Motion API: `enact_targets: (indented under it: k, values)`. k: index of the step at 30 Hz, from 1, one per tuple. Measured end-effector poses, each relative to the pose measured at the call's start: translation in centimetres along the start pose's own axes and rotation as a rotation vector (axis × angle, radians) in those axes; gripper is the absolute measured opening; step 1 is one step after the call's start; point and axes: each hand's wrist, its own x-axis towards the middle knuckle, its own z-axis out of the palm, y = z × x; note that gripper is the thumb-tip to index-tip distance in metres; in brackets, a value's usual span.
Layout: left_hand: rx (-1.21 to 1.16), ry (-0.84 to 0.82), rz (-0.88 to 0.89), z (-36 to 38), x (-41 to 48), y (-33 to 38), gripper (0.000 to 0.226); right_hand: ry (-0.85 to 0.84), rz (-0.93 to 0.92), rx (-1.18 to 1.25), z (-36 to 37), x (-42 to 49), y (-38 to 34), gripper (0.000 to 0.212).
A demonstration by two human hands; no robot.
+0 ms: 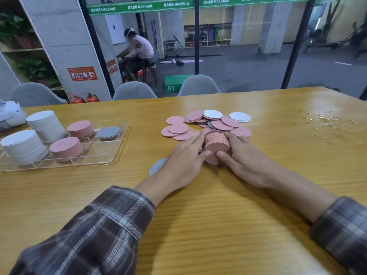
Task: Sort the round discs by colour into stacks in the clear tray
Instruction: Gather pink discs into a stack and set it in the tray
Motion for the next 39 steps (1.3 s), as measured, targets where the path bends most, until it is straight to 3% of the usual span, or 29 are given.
enact_targets:
  k: [5, 10, 14, 20, 39]
  values:
    - [-0.051, 0.019, 0.033, 0.0, -0.2, -0.5, 0.055, -0.006, -0.019, -0.075, -0.5, 0.1, 0.1, 0.059]
    - [-0.117, 0.093, 0.062, -0.9, -0.4, -0.8, 0.044, 0.037, -0.074, 0.041, -1.6, 0.0, 0.6, 0.042]
    - [-0.182, 0.058, 0.041, -1.9, -0.2, -0.9, 0.036, 0.080, -0.073, 0.117, -1.9, 0.4, 0.2, 0.039]
    - [-0.304, 0.054, -0.042, -4.6, -0.5, -1.9, 0.023, 0.126, -0.070, 0.224, -1.7, 2.3, -2.4, 0.030]
    - [-0.150, 0.279, -0.441, -18.5, -9.1, -13.2, 0.028, -0.065, -0.218, 0.283, 6.5, 16.3, -18.6, 0.038]
